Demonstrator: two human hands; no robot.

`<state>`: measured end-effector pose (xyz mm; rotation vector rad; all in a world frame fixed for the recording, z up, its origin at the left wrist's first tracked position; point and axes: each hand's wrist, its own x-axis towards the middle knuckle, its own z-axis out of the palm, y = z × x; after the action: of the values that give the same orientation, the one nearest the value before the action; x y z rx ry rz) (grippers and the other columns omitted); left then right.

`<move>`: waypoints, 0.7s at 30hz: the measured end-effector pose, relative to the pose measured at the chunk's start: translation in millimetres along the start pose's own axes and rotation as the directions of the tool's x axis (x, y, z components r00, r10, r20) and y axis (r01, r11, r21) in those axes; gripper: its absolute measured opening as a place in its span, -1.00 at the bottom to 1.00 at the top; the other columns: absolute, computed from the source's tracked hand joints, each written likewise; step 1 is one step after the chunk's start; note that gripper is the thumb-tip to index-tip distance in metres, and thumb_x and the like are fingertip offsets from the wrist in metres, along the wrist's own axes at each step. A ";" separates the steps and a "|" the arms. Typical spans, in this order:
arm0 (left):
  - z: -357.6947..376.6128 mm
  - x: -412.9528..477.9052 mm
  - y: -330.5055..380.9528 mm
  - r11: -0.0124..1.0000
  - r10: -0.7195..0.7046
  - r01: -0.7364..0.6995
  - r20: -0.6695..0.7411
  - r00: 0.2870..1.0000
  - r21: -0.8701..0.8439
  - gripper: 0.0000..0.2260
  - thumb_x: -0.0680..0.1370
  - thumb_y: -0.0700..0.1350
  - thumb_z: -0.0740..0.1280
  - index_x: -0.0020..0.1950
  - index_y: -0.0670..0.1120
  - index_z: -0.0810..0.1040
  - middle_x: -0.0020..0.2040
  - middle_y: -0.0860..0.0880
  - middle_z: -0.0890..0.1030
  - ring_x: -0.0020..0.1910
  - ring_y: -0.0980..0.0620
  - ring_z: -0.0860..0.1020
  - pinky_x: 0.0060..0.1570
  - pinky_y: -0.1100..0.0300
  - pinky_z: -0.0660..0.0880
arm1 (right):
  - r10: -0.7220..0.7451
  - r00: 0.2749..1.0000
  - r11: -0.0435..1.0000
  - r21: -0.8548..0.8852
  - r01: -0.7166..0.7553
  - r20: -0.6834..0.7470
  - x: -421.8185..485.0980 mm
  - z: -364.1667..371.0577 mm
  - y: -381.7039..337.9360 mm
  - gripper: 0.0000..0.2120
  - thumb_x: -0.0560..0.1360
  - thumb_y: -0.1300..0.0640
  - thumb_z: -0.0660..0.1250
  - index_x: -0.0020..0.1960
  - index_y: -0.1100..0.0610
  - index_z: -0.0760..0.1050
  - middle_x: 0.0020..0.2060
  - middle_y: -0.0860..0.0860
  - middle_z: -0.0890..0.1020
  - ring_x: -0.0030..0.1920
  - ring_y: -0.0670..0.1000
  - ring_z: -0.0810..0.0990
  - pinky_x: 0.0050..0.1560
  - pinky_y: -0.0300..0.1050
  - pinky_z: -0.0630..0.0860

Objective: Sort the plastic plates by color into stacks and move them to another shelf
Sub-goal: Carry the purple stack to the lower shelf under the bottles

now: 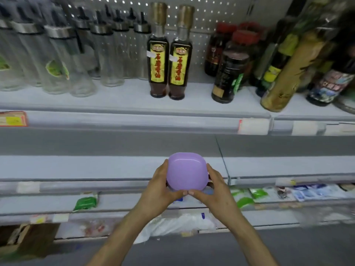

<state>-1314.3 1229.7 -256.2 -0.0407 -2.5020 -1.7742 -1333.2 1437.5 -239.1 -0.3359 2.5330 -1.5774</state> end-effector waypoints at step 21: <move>150.8 148.0 -67.1 0.987 -0.151 0.147 0.078 0.985 0.057 -0.09 0.31 0.07 0.68 0.54 0.10 0.26 0.35 0.12 0.50 0.23 0.16 0.54 0.05 0.45 0.50 | 0.163 0.977 0.983 0.068 -0.173 0.138 127.9 -91.9 152.0 -0.21 0.41 0.13 0.61 0.33 -0.51 0.29 0.26 -0.26 0.57 0.22 -0.20 0.59 0.11 -0.26 0.58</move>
<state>-1472.9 1346.6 -357.7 0.0812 -2.6728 -1.7950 -1495.7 1548.6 -334.9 -0.2030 2.3260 -1.5337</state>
